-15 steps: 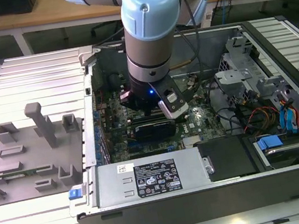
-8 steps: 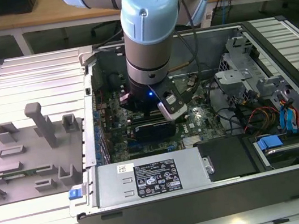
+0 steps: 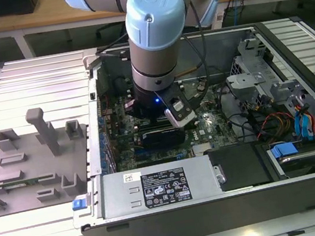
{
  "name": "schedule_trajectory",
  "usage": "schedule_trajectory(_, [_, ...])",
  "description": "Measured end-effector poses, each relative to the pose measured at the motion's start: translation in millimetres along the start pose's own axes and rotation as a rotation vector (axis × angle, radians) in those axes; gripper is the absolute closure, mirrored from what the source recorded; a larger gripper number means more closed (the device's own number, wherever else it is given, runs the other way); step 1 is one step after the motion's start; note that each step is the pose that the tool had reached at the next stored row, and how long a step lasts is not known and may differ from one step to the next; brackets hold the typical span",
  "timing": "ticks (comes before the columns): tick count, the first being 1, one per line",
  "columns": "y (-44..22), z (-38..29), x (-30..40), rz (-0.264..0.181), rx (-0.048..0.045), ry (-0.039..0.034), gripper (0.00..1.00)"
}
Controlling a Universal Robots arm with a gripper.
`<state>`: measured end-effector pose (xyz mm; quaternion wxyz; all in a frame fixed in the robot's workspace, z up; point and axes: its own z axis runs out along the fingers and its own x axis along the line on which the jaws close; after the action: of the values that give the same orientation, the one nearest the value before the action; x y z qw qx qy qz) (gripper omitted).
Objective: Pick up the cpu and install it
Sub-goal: 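Install the second cpu locking lever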
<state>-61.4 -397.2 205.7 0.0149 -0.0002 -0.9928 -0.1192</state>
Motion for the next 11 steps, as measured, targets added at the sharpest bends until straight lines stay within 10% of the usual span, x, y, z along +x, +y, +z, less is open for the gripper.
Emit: schedule_trajectory(11, [1.2,2.6,-0.1,-0.002,-0.0082,0.0005,0.89])
